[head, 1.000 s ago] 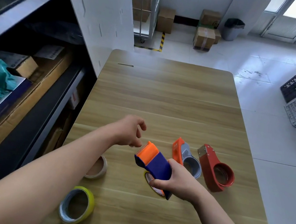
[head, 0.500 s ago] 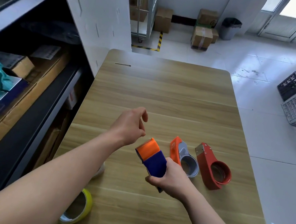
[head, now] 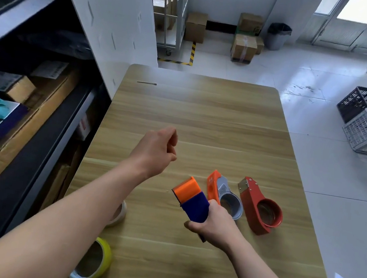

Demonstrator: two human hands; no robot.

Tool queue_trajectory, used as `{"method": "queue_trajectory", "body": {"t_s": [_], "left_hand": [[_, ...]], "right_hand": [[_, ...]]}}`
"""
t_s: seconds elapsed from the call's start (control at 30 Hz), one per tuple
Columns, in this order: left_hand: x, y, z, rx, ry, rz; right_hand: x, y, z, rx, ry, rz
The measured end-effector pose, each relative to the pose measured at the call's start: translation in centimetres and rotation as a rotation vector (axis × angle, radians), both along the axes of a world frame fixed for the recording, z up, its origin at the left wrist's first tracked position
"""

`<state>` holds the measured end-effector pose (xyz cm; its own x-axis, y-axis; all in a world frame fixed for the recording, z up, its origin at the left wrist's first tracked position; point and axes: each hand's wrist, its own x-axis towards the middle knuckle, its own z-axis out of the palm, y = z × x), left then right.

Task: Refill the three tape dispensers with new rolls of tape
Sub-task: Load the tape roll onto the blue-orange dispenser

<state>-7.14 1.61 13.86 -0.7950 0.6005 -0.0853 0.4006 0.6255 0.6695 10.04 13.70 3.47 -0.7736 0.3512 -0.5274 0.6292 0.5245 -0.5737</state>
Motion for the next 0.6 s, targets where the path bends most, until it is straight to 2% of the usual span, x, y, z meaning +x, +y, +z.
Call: {"method": "queue_trajectory", "body": {"t_s": [0.2,0.3,0.47,0.6], "left_hand": [[-1.4,0.0,1.7,0.041,0.055,0.059],[-2.3,0.0,3.2,0.038,0.024,0.021],[-1.6,0.3,3.7,0.007,0.018,-0.026],[-0.2,0.5,3.7,0.067,-0.009,-0.035]], "right_hand": [[1.2,0.6,-0.9,-0.001,-0.021,-0.054],[1.9,0.5,-1.6,-0.022,0.000,-0.117],[0.9,0.4,-1.4,0.042,0.003,-0.114],[0.2,0.2,-0.9,0.133,-0.027,-0.111]]}}
